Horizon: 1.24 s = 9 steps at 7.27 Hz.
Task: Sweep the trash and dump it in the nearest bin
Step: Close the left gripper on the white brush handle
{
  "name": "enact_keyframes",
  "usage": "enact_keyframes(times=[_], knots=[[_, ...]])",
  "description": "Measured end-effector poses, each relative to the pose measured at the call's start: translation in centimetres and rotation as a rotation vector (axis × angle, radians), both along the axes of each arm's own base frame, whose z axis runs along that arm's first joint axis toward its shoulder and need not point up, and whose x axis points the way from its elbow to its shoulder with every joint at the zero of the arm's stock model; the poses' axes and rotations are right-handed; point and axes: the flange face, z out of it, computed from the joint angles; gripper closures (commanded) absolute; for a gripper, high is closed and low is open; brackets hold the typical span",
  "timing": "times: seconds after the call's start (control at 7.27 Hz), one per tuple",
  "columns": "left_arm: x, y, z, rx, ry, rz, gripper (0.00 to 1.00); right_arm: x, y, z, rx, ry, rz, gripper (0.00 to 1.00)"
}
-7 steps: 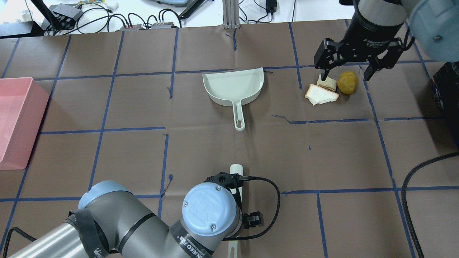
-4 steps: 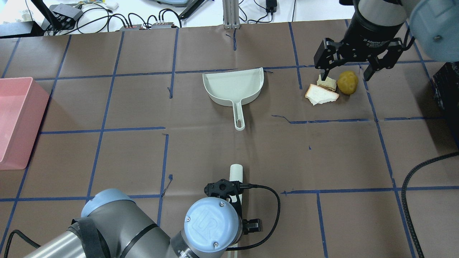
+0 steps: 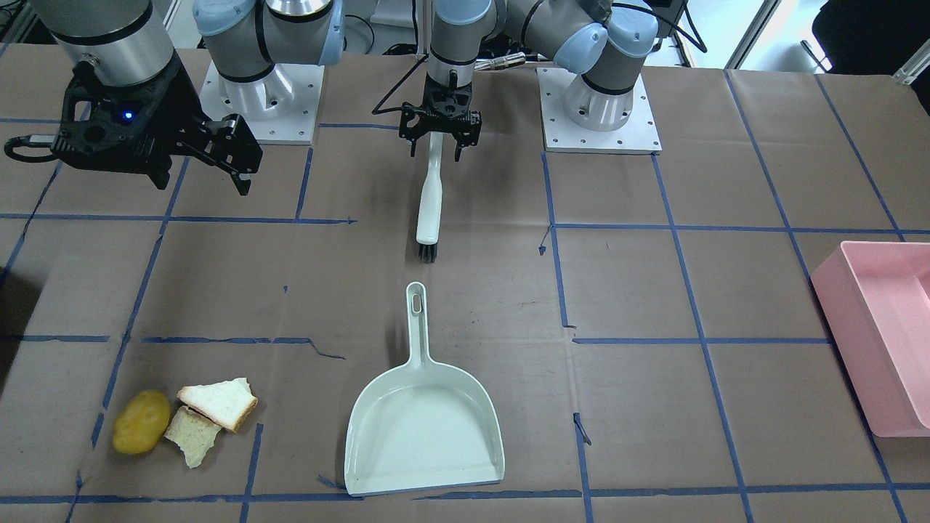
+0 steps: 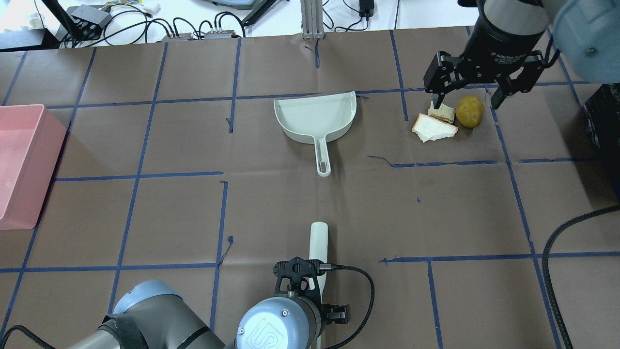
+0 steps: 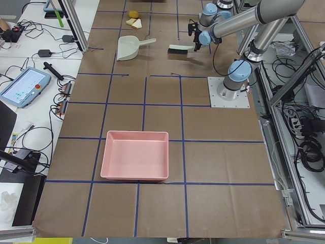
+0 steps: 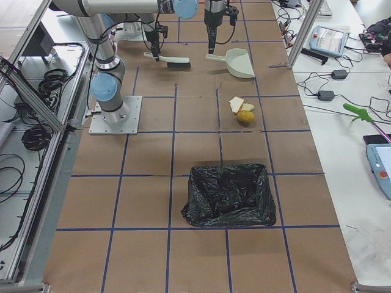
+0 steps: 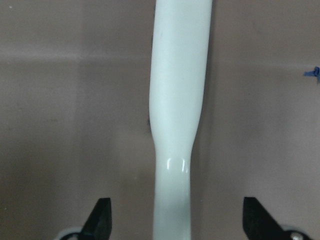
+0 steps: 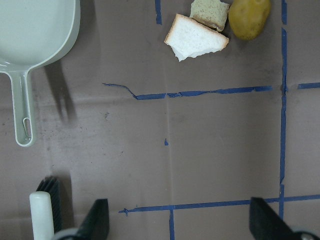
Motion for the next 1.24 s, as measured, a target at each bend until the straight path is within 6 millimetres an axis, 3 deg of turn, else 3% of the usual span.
enact_keyframes(times=[0.28, 0.55, 0.96, 1.24], knots=[[0.2, 0.6, -0.5, 0.016, -0.004, -0.006, 0.41, 0.0, 0.0, 0.0, -0.002, 0.000, 0.002, 0.00], [-0.2, 1.5, -0.6, 0.042, -0.002, -0.029, 0.54, 0.0, 0.0, 0.0, -0.002, 0.000, 0.000, 0.00], [-0.6, 2.2, 0.4, 0.033, 0.011, -0.053, 0.81, 0.0, 0.0, 0.0, -0.002, 0.000, 0.000, 0.00], [-0.4, 2.8, 1.0, 0.035, 0.018, -0.060, 0.90, 0.0, 0.0, 0.0, -0.003, 0.000, 0.000, 0.00]])
